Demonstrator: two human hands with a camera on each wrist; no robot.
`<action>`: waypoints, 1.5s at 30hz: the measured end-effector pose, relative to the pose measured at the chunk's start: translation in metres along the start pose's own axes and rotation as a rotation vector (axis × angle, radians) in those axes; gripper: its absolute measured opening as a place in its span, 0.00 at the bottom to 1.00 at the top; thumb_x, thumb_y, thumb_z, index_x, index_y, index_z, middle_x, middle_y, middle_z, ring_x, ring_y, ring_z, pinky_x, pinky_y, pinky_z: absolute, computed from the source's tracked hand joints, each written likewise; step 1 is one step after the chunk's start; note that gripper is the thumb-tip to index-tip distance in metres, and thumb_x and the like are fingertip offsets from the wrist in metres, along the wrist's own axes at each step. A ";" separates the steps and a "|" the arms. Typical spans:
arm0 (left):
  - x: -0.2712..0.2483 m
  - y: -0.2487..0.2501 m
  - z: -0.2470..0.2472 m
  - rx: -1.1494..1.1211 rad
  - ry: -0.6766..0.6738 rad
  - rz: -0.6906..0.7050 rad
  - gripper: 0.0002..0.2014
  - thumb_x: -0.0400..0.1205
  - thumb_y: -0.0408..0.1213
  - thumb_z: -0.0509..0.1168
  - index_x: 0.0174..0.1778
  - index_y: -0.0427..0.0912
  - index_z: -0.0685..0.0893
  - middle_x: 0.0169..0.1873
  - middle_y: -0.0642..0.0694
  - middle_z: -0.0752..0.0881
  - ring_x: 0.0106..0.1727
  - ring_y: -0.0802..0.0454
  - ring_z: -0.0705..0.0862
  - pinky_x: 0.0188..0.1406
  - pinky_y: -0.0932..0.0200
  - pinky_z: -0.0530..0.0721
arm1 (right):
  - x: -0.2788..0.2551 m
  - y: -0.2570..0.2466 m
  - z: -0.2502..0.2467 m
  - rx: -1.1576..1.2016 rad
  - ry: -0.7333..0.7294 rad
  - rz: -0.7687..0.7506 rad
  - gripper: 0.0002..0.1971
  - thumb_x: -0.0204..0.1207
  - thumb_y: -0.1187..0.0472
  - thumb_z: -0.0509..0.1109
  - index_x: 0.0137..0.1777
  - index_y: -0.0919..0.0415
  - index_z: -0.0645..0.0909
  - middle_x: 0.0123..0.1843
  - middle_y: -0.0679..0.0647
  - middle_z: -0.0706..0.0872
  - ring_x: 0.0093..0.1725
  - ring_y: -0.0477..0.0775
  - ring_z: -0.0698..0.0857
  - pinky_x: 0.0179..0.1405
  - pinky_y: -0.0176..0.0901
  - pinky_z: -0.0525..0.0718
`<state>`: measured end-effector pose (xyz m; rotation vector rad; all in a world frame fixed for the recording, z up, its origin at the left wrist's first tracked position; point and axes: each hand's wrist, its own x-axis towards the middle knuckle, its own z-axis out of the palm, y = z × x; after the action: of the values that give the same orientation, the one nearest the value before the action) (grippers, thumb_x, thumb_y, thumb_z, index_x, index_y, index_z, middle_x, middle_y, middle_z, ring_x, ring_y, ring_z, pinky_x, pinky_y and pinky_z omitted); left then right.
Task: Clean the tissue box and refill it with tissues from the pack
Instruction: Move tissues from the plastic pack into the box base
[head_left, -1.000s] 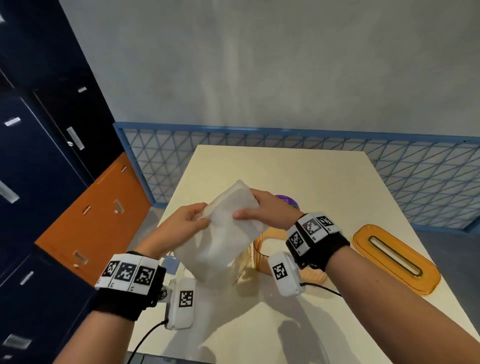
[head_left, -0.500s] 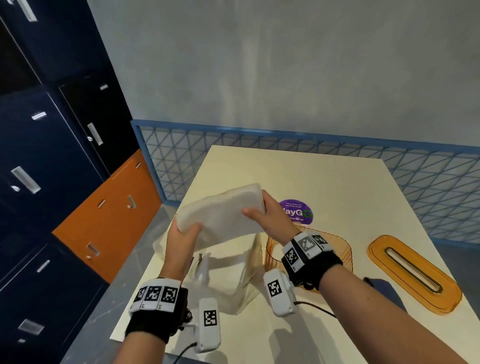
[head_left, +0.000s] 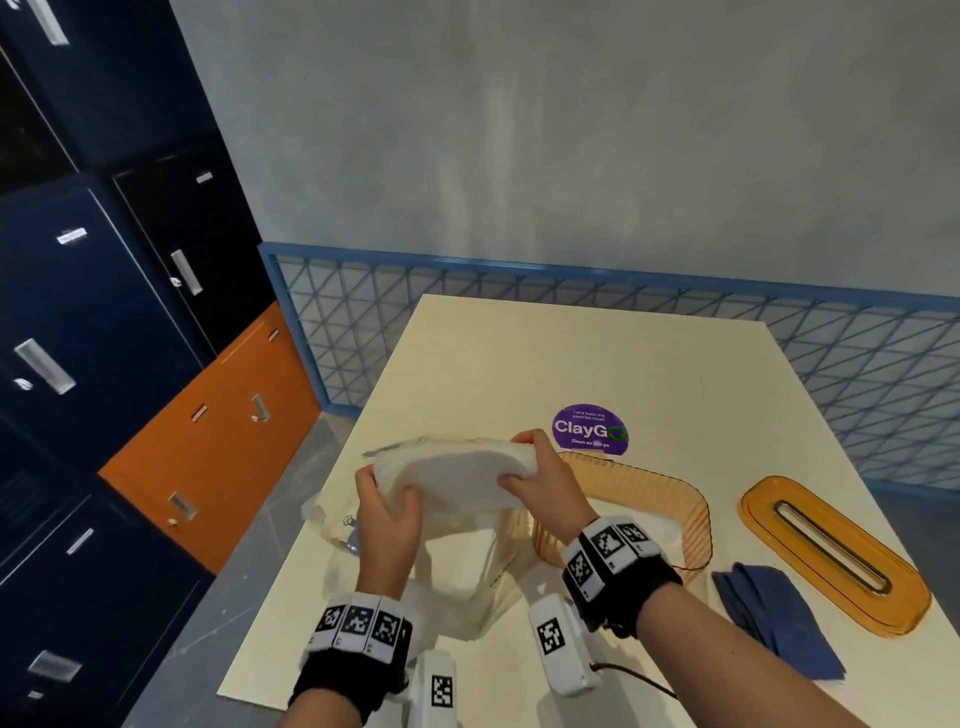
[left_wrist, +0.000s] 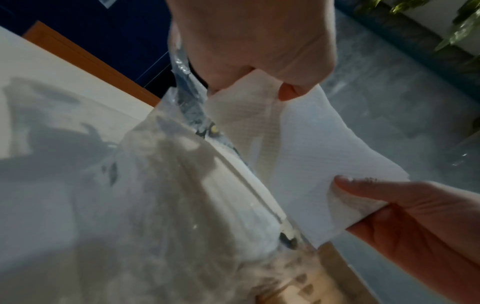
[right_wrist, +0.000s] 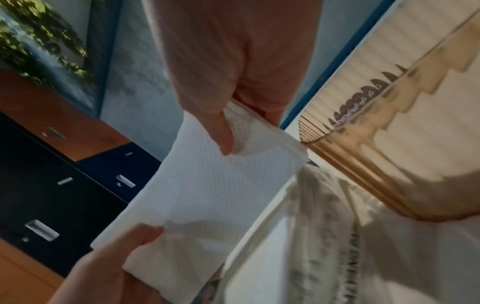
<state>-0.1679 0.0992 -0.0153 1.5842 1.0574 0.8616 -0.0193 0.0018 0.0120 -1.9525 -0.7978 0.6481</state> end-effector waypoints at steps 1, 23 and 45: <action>-0.001 -0.001 0.000 0.020 -0.014 0.002 0.14 0.81 0.30 0.61 0.61 0.39 0.68 0.53 0.44 0.79 0.54 0.44 0.80 0.54 0.54 0.77 | -0.001 0.002 0.001 -0.014 -0.021 0.026 0.20 0.75 0.68 0.69 0.65 0.61 0.68 0.52 0.54 0.79 0.51 0.53 0.79 0.43 0.38 0.79; -0.004 0.076 0.123 0.301 -0.501 -0.022 0.15 0.85 0.34 0.59 0.64 0.31 0.70 0.60 0.35 0.80 0.52 0.44 0.79 0.47 0.58 0.76 | -0.031 0.041 -0.136 -0.136 0.205 0.432 0.18 0.83 0.60 0.57 0.67 0.71 0.71 0.63 0.62 0.79 0.65 0.64 0.78 0.63 0.50 0.75; -0.015 0.039 0.170 1.054 -0.685 0.454 0.16 0.83 0.25 0.54 0.66 0.36 0.74 0.64 0.40 0.76 0.64 0.44 0.78 0.57 0.54 0.80 | -0.034 0.070 -0.098 -0.820 0.189 0.300 0.19 0.81 0.69 0.59 0.72 0.63 0.66 0.69 0.60 0.72 0.66 0.59 0.77 0.59 0.46 0.78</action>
<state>-0.0110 0.0218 -0.0194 2.7921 0.6374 -0.1065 0.0465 -0.1038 -0.0005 -2.8686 -0.7137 0.3029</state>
